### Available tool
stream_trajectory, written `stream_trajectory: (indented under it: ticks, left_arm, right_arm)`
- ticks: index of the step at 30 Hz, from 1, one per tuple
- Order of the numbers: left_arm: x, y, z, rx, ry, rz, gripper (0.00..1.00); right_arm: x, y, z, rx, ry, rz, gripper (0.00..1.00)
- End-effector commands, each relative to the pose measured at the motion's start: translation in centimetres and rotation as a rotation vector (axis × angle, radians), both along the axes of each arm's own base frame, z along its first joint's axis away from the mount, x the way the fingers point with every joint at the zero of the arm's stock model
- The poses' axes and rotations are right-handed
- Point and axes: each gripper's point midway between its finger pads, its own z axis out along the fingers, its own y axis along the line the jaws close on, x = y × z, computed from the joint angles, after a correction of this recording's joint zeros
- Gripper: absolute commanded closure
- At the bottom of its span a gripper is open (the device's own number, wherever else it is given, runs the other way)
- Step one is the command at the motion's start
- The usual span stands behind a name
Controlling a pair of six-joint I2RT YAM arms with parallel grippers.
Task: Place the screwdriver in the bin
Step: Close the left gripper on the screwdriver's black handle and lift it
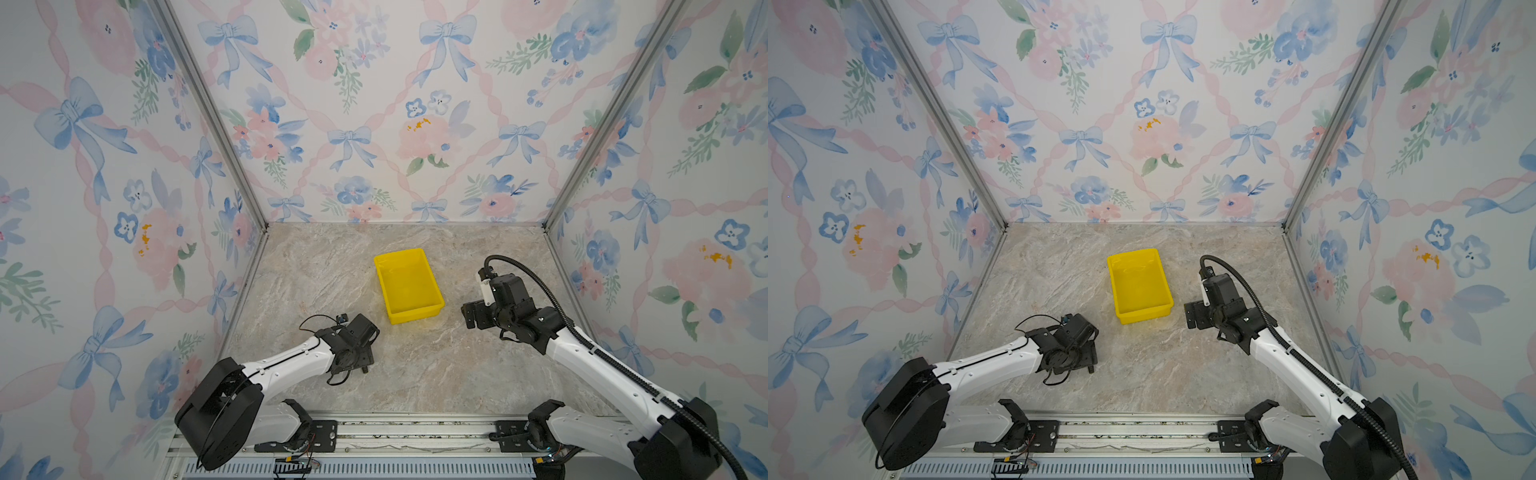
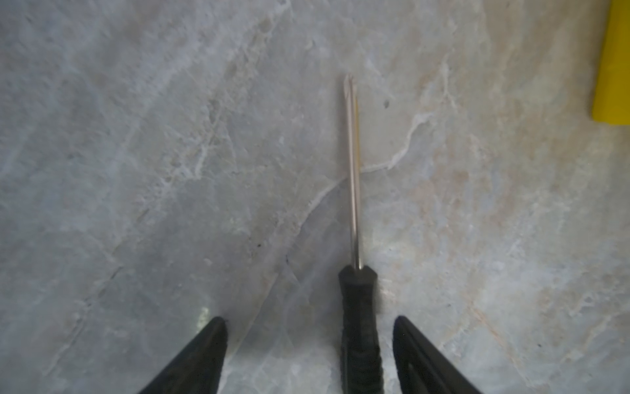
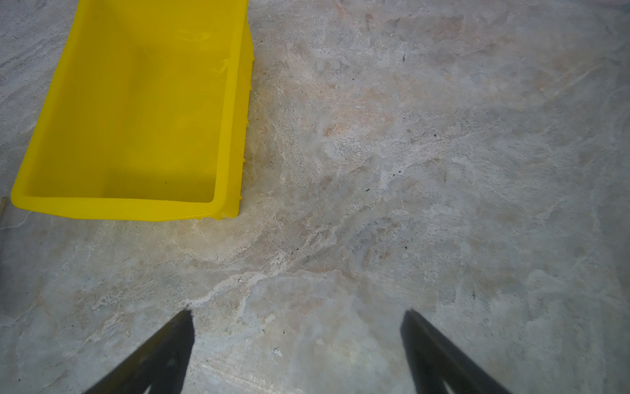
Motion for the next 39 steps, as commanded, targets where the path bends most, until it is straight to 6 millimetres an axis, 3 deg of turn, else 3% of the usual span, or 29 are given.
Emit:
stream_trajectory:
  ticks: [1,19,24,29,34,39]
  left_arm:
    - [-0.2,-0.2,-0.3,0.022,0.018,0.017,0.27]
    - [-1.2,-0.3,-0.9,0.08,0.046,0.02,0.7]
    - [-1.2,-0.4,-0.8,0.077,0.042,0.018,0.89]
    - [-1.3,-0.3,-0.9,0.08,0.045,0.018,0.94]
    - [0.2,-0.9,0.7,0.056,-0.013,0.018,0.97]
    - [3.8,-2.2,4.5,-0.001,-0.112,0.007,0.97]
  right_arm:
    - [-0.2,0.3,1.0,-0.009,-0.017,0.03,0.03]
    - [0.1,-1.2,1.4,-0.015,-0.045,-0.017,0.03]
    - [0.1,-1.4,1.3,-0.018,-0.043,-0.025,0.03]
    - [0.0,-1.3,1.9,-0.003,-0.06,-0.019,0.03]
    - [-0.1,-1.4,2.2,0.004,-0.074,-0.018,0.03]
    - [-0.2,-1.7,2.7,-0.006,-0.078,-0.021,0.03]
